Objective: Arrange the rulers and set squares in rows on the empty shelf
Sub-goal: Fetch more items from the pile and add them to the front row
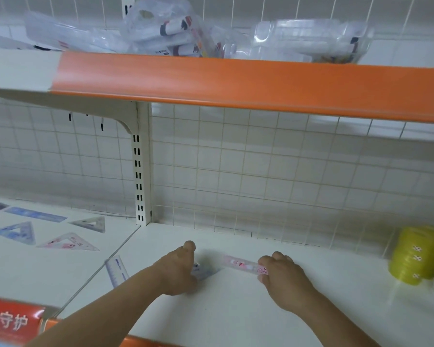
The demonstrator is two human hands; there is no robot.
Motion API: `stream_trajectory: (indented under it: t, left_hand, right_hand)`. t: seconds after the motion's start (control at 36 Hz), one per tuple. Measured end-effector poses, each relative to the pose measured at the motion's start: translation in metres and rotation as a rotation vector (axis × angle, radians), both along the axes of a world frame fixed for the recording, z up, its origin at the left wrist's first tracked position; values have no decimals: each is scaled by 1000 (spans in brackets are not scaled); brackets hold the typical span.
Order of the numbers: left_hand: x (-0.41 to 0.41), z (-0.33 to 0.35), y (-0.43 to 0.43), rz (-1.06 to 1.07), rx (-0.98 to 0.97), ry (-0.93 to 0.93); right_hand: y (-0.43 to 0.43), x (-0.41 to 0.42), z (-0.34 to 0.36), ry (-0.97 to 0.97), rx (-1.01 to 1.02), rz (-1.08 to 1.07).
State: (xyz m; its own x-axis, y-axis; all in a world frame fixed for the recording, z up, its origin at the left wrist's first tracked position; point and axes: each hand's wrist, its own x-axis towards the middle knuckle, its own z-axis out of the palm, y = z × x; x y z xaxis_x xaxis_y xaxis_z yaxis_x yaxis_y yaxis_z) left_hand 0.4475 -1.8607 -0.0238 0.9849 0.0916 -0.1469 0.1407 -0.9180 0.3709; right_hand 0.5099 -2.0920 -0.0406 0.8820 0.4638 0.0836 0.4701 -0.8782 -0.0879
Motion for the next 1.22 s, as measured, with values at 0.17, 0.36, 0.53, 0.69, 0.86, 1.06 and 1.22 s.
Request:
stream_trajectory:
  t: [0.17, 0.36, 0.53, 0.69, 0.86, 1.06, 1.22]
  left_hand:
    - [-6, -1, 3, -29, 47, 23]
    - [-10, 1, 9, -47, 177, -30]
    - [-20, -1, 12, -27, 159, -45]
    - [-40, -2, 21, 48, 145, -59]
    - [-64, -2, 38, 139, 140, -42]
    - [-98, 3, 67, 237, 113, -62]
    - [-130, 9, 103, 289, 146, -56]
  right_hand:
    - [2, -2, 1, 1, -35, 10]
    - [10, -4, 3, 11, -37, 12]
    - [19, -10, 2, 12, -15, 59]
    - [39, -19, -1, 2, 2, 160]
    - [69, -28, -2, 15, 10, 253]
    - [108, -42, 5, 9, 24, 327]
    - [151, -64, 12, 0, 22, 390]
